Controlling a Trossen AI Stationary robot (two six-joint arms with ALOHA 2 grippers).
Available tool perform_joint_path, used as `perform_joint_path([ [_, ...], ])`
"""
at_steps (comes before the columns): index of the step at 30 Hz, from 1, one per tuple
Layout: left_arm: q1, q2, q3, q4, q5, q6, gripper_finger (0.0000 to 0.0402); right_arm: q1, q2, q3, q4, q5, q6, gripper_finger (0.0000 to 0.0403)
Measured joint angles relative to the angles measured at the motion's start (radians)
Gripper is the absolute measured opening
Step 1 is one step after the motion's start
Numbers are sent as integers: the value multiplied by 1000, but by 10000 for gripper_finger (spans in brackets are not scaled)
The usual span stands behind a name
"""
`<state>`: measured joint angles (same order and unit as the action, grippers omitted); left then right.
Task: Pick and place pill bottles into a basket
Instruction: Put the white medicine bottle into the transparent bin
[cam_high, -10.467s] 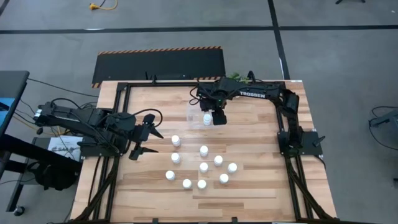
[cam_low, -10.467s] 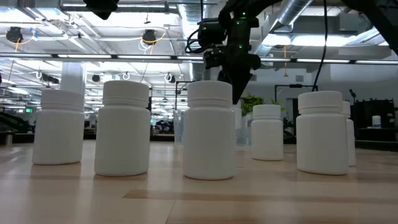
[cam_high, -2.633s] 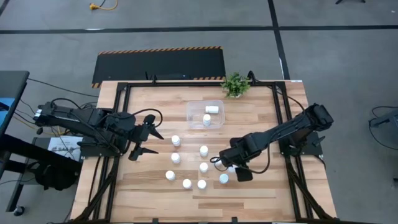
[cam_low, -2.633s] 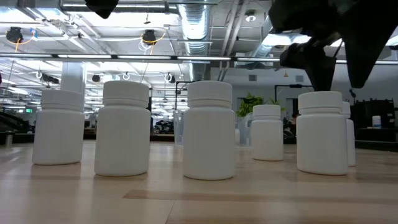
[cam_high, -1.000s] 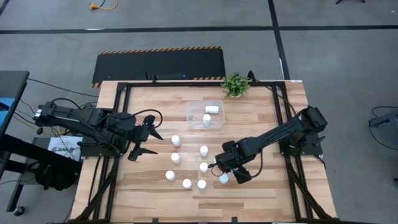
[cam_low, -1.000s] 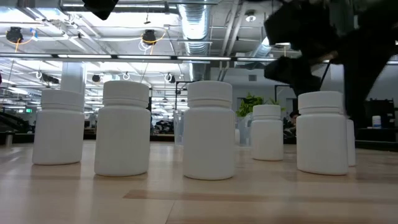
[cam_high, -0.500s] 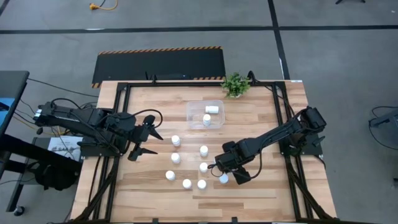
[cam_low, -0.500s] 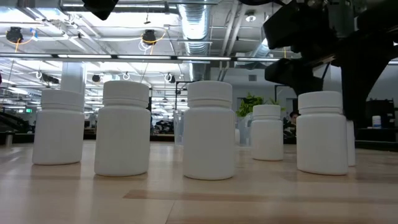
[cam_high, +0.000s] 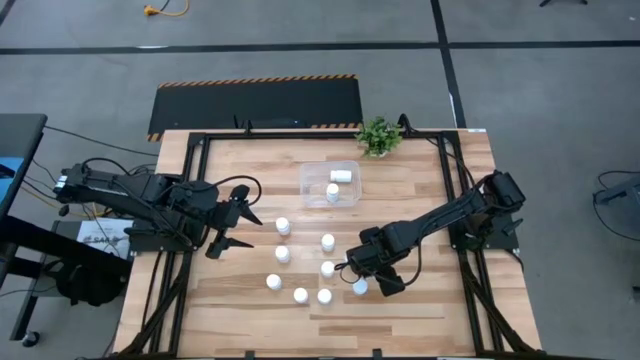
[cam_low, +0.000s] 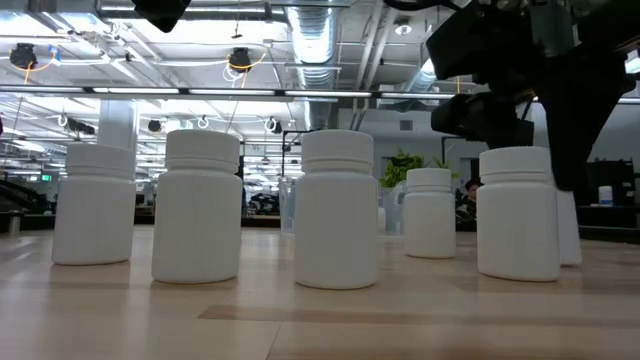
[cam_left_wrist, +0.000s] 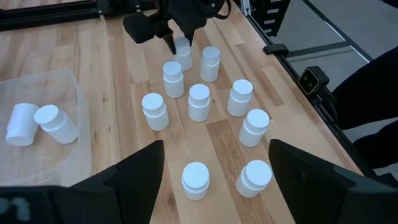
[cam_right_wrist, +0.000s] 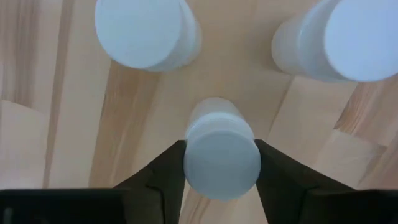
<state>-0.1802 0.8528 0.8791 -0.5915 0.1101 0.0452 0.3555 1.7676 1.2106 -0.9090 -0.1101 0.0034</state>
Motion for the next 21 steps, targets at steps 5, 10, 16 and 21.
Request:
perform_joint_path([
  [5, 0, 0, 0, 0, 0, 0, 279, -28, 0, 32, -56, 0, -8, 177],
  [10, 0, 0, 0, 0, 0, 0, 279, -75, 0, 88, -117, 1, -51, 152],
  [16, 0, 0, 0, 7, 0, 1, 279, -149, 0, 173, -232, 4, -102, 164],
  [21, 0, 0, 0, 6, 0, 1, 279, -214, 0, 258, -342, 8, -154, 172],
])
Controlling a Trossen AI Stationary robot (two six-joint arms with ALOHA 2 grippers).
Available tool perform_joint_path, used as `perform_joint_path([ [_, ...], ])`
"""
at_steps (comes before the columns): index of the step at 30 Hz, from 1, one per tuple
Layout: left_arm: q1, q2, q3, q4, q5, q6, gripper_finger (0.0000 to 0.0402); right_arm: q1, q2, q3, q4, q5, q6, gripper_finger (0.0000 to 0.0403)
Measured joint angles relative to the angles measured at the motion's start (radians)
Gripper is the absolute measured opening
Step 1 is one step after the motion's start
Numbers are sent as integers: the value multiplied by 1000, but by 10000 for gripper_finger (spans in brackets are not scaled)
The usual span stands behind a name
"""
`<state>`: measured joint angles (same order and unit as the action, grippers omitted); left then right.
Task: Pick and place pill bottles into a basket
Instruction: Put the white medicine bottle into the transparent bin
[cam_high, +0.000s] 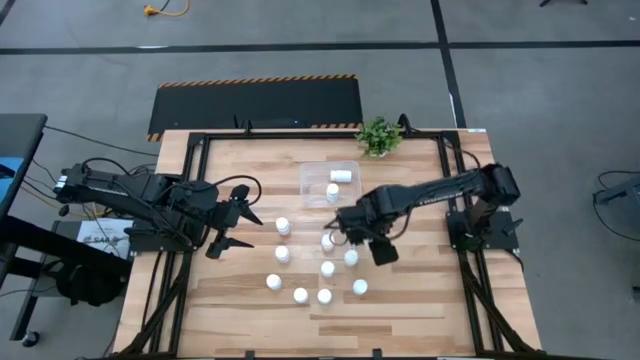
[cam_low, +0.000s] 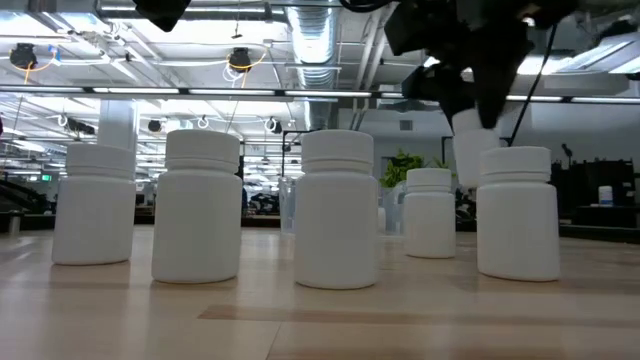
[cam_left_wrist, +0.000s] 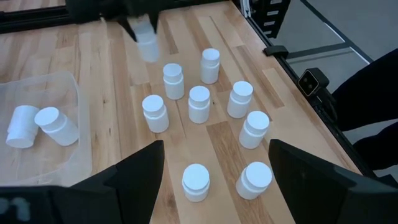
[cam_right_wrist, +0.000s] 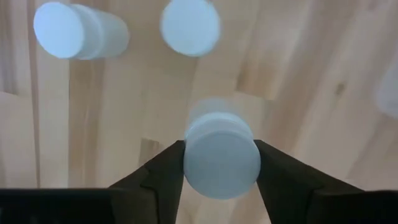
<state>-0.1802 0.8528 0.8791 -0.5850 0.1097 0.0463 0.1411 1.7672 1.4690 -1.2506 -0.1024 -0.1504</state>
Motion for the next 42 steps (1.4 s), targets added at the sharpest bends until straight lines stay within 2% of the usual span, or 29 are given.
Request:
perform_joint_path([
  [3, 0, 0, 0, 0, 0, 0, 279, -40, 0, 48, -35, 0, -43, 154],
  [7, 0, 0, 0, 0, 0, 0, 279, -99, 0, 108, -60, 5, -92, 152],
  [14, 0, 0, 0, 0, -2, 0, 279, -196, 0, 176, -58, 81, -167, 182],
  [18, 0, 0, 0, 0, -8, 0, 279, -247, 16, 203, -57, 82, -196, 162],
  [22, 0, 0, 0, 0, -10, 1, 279, -289, 22, 212, -39, 82, -227, 153],
  [29, 0, 0, 0, 0, -19, 1, 279, -337, 22, 212, 35, 108, -252, 184],
  [36, 0, 0, 0, 0, -19, 1, 279, -377, 22, 212, 57, 107, -277, 156],
  [42, 0, 0, 0, 0, -20, 2, 279, -393, 26, 212, 80, 105, -278, 169],
])
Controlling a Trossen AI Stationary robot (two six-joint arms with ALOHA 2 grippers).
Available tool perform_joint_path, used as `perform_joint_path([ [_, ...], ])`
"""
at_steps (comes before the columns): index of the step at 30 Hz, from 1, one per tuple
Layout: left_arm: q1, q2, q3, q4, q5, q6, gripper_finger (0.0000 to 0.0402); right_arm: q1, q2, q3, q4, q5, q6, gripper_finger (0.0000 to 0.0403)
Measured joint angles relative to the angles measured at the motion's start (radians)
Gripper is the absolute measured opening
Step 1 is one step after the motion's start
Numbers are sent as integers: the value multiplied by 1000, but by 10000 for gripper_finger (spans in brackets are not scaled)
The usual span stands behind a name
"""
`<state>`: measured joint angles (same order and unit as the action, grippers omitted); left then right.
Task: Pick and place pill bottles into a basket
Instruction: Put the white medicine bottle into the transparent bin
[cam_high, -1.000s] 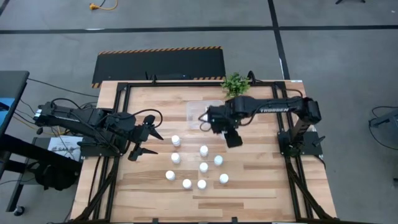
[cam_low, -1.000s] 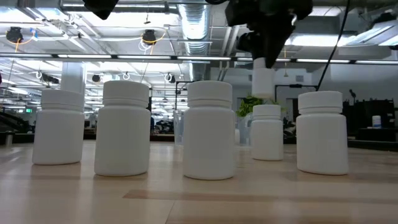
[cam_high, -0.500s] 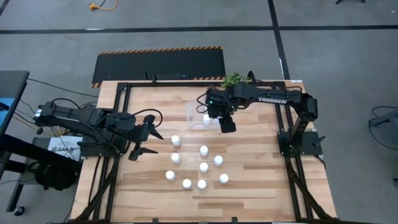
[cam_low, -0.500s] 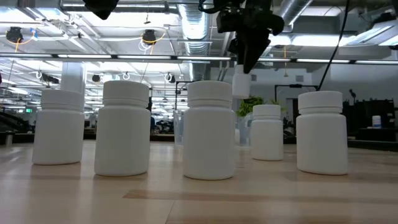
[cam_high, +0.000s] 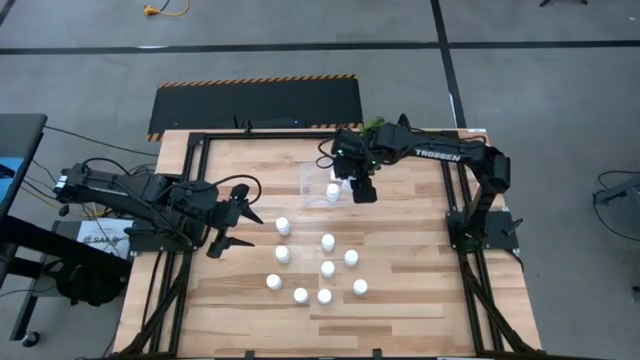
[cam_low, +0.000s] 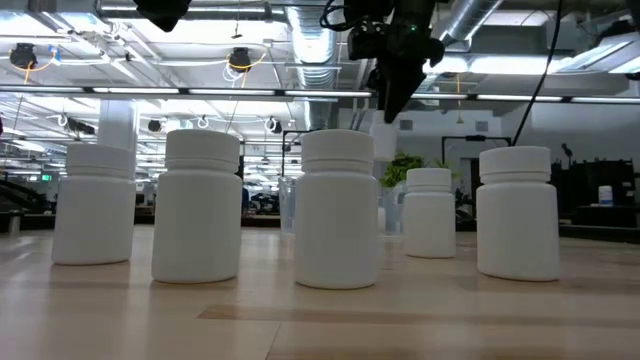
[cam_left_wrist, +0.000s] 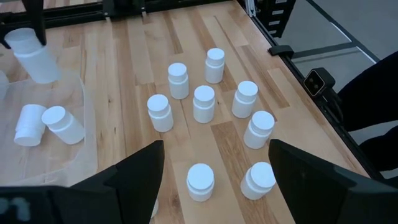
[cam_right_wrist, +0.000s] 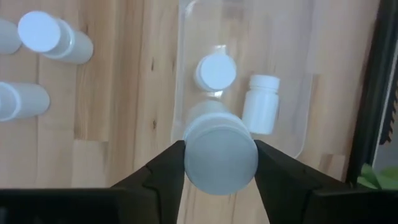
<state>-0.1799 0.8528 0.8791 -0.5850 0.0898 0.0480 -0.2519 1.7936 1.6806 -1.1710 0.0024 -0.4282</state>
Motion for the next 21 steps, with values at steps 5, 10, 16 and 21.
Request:
perform_joint_path([
  [5, 0, 0, 0, 0, -2, 1, 279, -5, 46, 2, 4, -2, -11, 155],
  [10, 0, 0, 0, -2, -5, -1, 279, 1, 128, -1, -5, -1, -25, 157],
  [16, 0, 0, 0, -4, -1, -1, 279, 3, 209, -1, -6, -3, -50, 160],
  [21, 0, 0, 0, -9, 1, -1, 279, 3, 250, 1, 10, -4, -59, 152],
])
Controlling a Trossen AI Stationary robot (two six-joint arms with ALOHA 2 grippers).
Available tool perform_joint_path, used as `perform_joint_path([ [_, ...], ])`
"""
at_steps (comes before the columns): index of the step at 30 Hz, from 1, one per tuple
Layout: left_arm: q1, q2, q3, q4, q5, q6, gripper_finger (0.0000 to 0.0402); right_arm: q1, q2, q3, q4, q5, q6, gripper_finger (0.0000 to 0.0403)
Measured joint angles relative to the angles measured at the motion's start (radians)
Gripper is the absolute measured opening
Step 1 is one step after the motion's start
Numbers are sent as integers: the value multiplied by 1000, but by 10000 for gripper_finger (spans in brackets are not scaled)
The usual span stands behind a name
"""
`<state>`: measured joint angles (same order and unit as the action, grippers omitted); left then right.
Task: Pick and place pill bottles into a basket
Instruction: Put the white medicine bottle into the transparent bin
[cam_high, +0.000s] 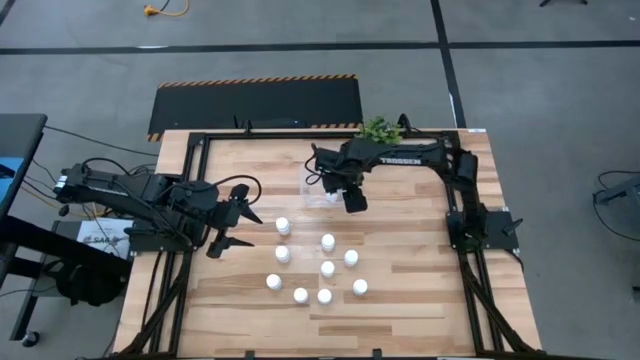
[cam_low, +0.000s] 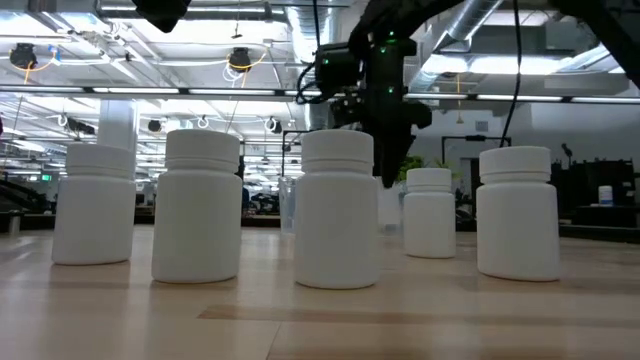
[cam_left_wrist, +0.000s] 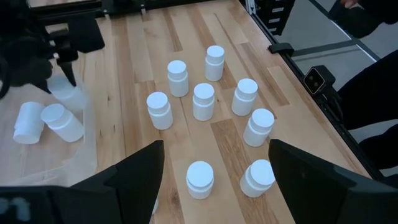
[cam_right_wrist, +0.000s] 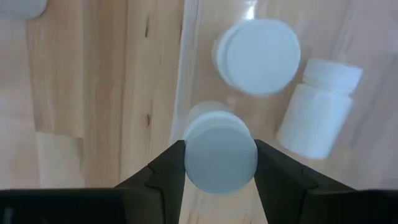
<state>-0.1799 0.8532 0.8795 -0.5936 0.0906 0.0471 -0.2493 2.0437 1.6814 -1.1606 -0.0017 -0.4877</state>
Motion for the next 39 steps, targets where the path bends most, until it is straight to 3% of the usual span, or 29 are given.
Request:
perform_joint_path([
  [5, 0, 0, 0, -3, 0, 0, 279, 0, 33, 1, 21, 0, -3, 167],
  [13, 0, 0, 0, -20, 3, -1, 279, 0, 50, 3, 12, 0, -12, 158],
  [21, 0, 0, 0, -22, 4, -1, 279, 1, 62, -5, 6, 0, -18, 228],
  [26, 0, 0, 0, -22, 5, -1, 279, 7, 56, -3, -1, 9, -17, 247],
  [39, 0, 0, 0, -22, 5, 0, 279, 5, 47, 165, -154, 14, -37, 250],
])
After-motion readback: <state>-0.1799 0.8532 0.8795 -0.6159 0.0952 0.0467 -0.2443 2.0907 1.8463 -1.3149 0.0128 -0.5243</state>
